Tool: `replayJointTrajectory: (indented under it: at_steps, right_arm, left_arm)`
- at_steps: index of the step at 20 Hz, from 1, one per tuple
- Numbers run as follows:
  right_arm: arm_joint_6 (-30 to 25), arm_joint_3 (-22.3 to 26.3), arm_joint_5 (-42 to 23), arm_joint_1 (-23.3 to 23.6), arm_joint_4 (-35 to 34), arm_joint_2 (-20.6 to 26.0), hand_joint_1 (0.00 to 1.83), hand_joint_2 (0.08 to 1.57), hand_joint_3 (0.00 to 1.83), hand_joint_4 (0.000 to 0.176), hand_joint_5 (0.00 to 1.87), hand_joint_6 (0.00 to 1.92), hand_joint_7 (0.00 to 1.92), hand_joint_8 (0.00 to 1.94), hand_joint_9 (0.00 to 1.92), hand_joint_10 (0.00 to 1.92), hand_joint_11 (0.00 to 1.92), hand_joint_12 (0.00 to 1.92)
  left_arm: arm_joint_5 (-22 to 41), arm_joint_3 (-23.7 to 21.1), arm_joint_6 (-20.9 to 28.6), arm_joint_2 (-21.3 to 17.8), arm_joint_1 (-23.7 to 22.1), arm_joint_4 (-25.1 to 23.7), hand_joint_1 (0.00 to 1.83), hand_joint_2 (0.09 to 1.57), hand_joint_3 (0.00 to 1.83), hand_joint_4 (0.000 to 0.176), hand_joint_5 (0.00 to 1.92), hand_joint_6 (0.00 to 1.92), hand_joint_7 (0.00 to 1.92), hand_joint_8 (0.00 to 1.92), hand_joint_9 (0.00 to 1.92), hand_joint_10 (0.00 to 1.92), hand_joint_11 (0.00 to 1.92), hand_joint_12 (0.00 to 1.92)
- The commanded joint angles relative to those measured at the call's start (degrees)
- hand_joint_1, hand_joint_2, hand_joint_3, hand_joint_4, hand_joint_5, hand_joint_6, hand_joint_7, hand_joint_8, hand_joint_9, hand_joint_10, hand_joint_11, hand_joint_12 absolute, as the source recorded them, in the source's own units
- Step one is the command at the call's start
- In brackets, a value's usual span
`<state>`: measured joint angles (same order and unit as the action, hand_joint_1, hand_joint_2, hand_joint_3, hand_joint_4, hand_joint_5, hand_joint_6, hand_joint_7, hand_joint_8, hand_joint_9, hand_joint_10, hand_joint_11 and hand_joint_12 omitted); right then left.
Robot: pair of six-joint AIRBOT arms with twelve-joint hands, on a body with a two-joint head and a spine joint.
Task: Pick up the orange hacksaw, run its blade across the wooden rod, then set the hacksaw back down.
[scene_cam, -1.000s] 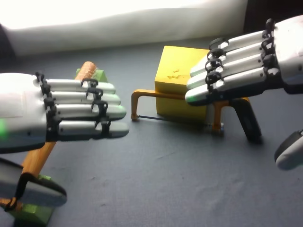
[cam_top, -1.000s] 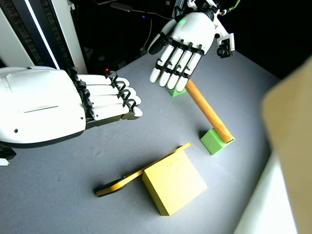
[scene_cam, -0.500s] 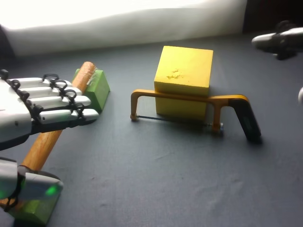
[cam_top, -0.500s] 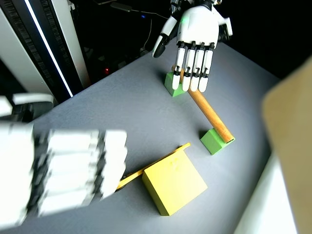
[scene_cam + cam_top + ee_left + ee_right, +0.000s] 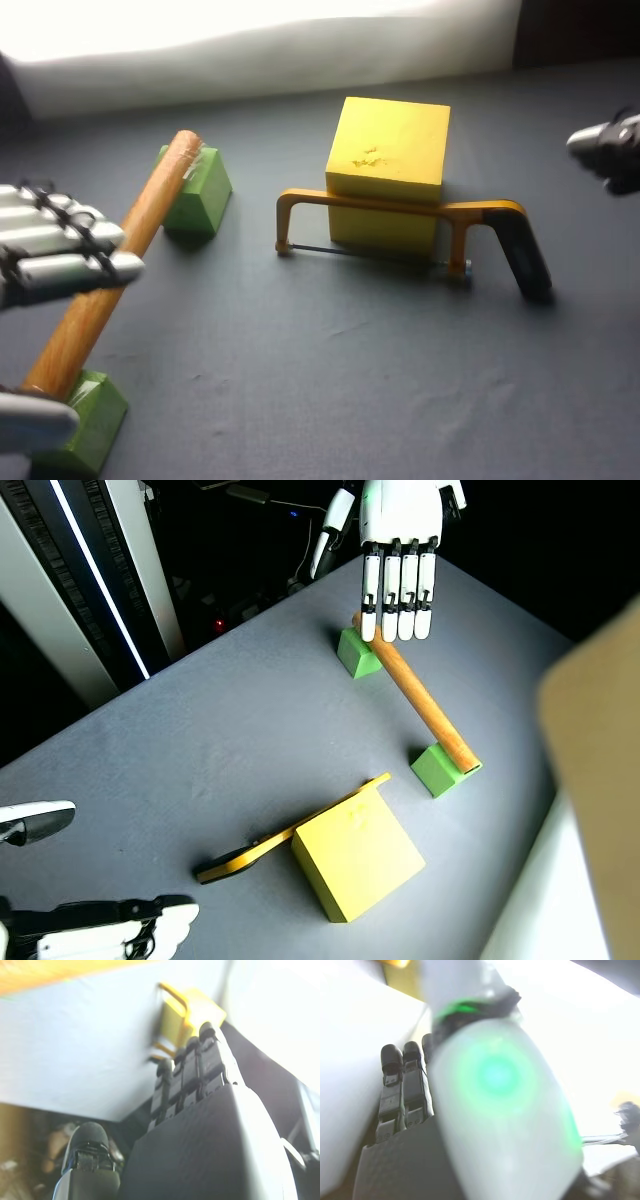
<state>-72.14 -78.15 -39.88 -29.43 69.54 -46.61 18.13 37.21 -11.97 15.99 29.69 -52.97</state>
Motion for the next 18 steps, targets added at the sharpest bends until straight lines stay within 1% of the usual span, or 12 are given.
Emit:
replayJointTrajectory:
  at_steps: [1,4,5,7,8,10,12,14,15,16,18]
  right_arm:
    - [0.8,-1.1,-4.8,-0.2,-6.5,-0.2,1.17,1.04,0.0,0.0,0.16,0.0,0.1,0.0,0.1,0.0,0.0,0.53]
    - [1.3,-2.4,-4.2,-2.7,-11.1,-2.8,1.16,1.07,0.01,0.0,0.15,0.0,0.09,0.0,0.1,0.0,0.0,0.56]
    - [1.2,-2.7,-3.3,-2.9,-11.8,-3.4,1.13,1.1,0.01,0.0,0.12,0.0,0.07,0.0,0.09,0.0,0.0,0.54]
    - [1.0,-3.2,-1.6,-3.2,-12.2,-4.6,1.12,1.1,0.01,0.0,0.11,0.0,0.07,0.0,0.1,0.0,0.0,0.57]
    - [0.2,-4.2,-1.5,-3.8,-12.2,-5.6,1.14,1.12,0.02,0.0,0.11,0.0,0.07,0.0,0.1,0.0,0.0,0.56]
    - [-0.5,-6.5,-2.2,-5.3,-12.9,-8.0,1.16,1.08,0.0,0.0,0.11,0.0,0.07,0.0,0.09,0.0,0.0,0.53]
    - [-0.2,-7.9,-2.2,-6.6,-14.6,-9.5,1.16,1.13,0.01,0.0,0.1,0.0,0.04,0.0,0.08,0.0,0.0,0.53]
    - [1.9,-8.8,-1.2,-8.2,-19.0,-11.0,1.18,1.12,0.01,0.0,0.12,0.0,0.06,0.0,0.1,0.0,0.0,0.57]
    - [4.2,-9.4,-1.3,-8.9,-21.9,-11.9,1.18,1.11,0.0,0.0,0.12,0.0,0.06,0.0,0.09,0.0,0.0,0.54]
    - [6.4,-10.5,-2.2,-9.4,-24.7,-13.1,1.16,1.11,0.0,0.0,0.11,0.0,0.06,0.0,0.09,0.0,0.0,0.53]
    - [8.1,-11.7,-3.7,-10.0,-28.1,-14.6,1.17,1.09,0.0,0.0,0.12,0.0,0.07,0.0,0.09,0.0,0.0,0.52]
  left_arm:
    - [2.6,0.2,0.3,-0.8,0.0,1.3,0.0,1.21,0.0,0.0,0.1,0.0,0.07,0.0,0.05,0.0,0.0,0.2]
    - [2.6,0.2,0.6,-1.2,0.2,1.2,0.0,1.22,0.0,0.0,0.09,0.0,0.07,0.0,0.05,0.0,0.0,0.23]
    - [2.6,0.2,0.6,-1.2,0.1,1.2,0.0,1.22,0.0,0.0,0.07,0.0,0.05,0.0,0.04,0.0,0.0,0.21]
    - [2.8,-0.4,0.6,-1.7,0.4,1.2,0.0,1.22,0.0,0.0,0.06,0.0,0.04,0.0,0.03,0.0,0.0,0.19]
    - [2.7,-0.7,0.6,-2.2,1.2,1.2,0.0,1.22,0.0,0.0,0.08,0.0,0.05,0.0,0.05,0.0,0.0,0.22]
    - [2.6,-1.0,0.6,-2.7,3.3,-0.5,0.0,1.22,0.0,0.0,0.06,0.0,0.04,0.0,0.04,0.0,0.0,0.19]
    - [2.7,-1.1,0.8,-2.6,4.8,-1.1,0.0,1.22,0.0,0.0,0.08,0.0,0.06,0.0,0.05,0.0,0.0,0.21]
    - [2.3,-1.1,1.0,-2.4,6.1,-1.1,0.0,1.22,0.0,0.0,0.07,0.0,0.06,0.0,0.05,0.0,0.0,0.22]
    - [1.6,-1.1,1.0,-2.1,6.3,-1.2,0.01,1.22,0.0,0.0,0.09,0.01,0.08,0.01,0.06,0.01,0.0,0.24]
    - [0.5,-1.2,1.1,-1.6,6.5,-1.2,0.01,1.22,0.0,0.0,0.1,0.01,0.08,0.01,0.07,0.01,0.0,0.25]
    - [-0.9,-1.1,1.1,-0.5,6.6,-1.2,0.0,1.22,0.0,0.0,0.09,0.0,0.07,0.0,0.06,0.0,0.0,0.23]
